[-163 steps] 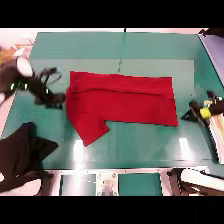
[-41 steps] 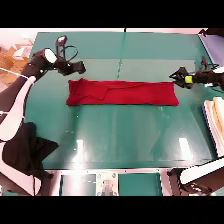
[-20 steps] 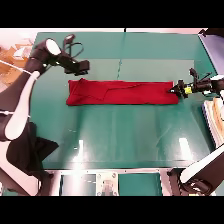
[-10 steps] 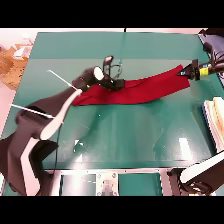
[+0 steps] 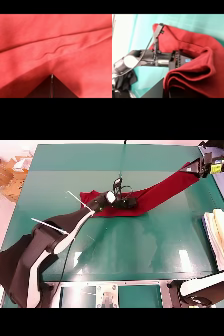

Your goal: Fold the shirts.

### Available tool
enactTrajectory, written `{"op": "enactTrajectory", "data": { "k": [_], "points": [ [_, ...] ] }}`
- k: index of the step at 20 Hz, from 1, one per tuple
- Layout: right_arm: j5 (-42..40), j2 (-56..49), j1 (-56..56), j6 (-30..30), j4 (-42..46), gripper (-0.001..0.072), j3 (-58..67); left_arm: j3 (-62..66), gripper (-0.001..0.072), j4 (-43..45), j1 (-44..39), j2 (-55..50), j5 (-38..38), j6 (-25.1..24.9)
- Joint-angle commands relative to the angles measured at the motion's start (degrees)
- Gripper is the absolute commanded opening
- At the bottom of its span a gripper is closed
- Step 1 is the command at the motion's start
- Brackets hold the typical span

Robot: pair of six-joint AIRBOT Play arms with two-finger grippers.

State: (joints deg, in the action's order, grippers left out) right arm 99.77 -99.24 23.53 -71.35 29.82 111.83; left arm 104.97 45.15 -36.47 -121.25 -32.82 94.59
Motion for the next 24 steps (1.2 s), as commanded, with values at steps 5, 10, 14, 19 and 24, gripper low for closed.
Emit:
{"op": "enactTrajectory", "data": {
  "k": [5,10,14,19,24],
  "points": [
    [-1.3,0.6,-8.3,-3.5,-1.3,0.0014,0.0,12.8,0.0028,3.2,14.1,6.6,-35.3,-11.0],
    [-14.3,-0.3,-24.4,-8.7,2.1,0.0014,0.0,13.7,0.0029,4.6,29.0,12.7,-49.4,-11.0],
    [-32.6,-6.2,-42.3,-13.7,7.3,0.0014,-0.2,13.6,0.0029,4.6,38.0,13.7,-53.7,-10.9],
    [-66.5,-20.9,-63.2,-13.8,7.2,0.0548,-0.2,13.6,0.0029,4.6,44.1,13.7,-54.8,-12.1],
    [-61.1,-21.6,-57.9,-13.8,7.5,0.0547,-0.1,13.6,0.0029,6.0,45.9,13.7,-54.8,-15.6]
  ]
}}
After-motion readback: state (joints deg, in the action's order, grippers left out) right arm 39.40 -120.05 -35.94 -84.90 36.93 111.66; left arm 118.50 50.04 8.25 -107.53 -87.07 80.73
